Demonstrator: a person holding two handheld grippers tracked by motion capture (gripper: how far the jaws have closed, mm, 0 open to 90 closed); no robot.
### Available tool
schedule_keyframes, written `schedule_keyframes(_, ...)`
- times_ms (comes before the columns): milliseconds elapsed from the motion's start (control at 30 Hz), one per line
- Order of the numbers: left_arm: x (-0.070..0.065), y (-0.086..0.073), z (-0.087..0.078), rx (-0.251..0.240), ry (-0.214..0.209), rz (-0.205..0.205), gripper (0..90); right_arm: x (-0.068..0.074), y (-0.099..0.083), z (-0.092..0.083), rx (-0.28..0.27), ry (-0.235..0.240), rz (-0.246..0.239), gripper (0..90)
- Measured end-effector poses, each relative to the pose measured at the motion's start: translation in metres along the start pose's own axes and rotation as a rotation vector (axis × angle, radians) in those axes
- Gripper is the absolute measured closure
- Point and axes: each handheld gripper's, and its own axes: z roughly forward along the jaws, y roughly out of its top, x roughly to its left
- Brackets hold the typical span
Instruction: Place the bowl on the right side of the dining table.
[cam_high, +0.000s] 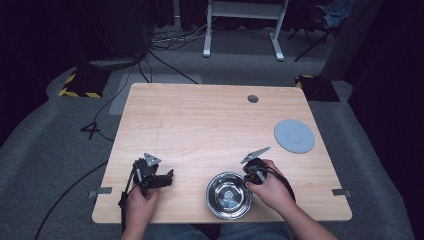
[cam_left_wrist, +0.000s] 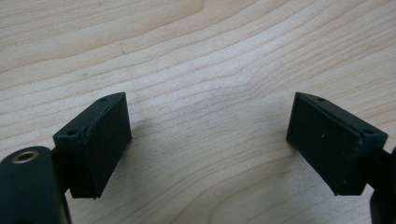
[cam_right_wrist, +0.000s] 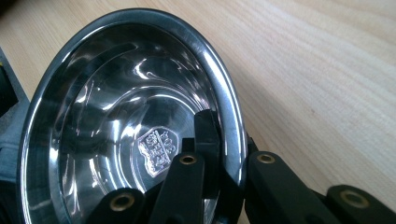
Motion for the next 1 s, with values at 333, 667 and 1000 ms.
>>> schedule_keyframes(333, 0.0, 0.0, 0.0, 0.0, 0.0, 0.0, 13.8, 0.004, 0.008, -0.012, -0.022, 0.001, -0.021, 87.6)
schedule_keyframes(667, 0.0, 0.0, 0.0, 0.0, 0.0, 0.0, 13.7, 0.0, 0.015, -0.024, -0.035, -0.026, -0.018, 87.5)
schedule_keyframes(1000, 0.0, 0.001, 0.001, 0.0, -0.008, -0.001, 13.7, -0.012, 0.018, -0.037, -0.068, -0.072, 0.013, 87.5)
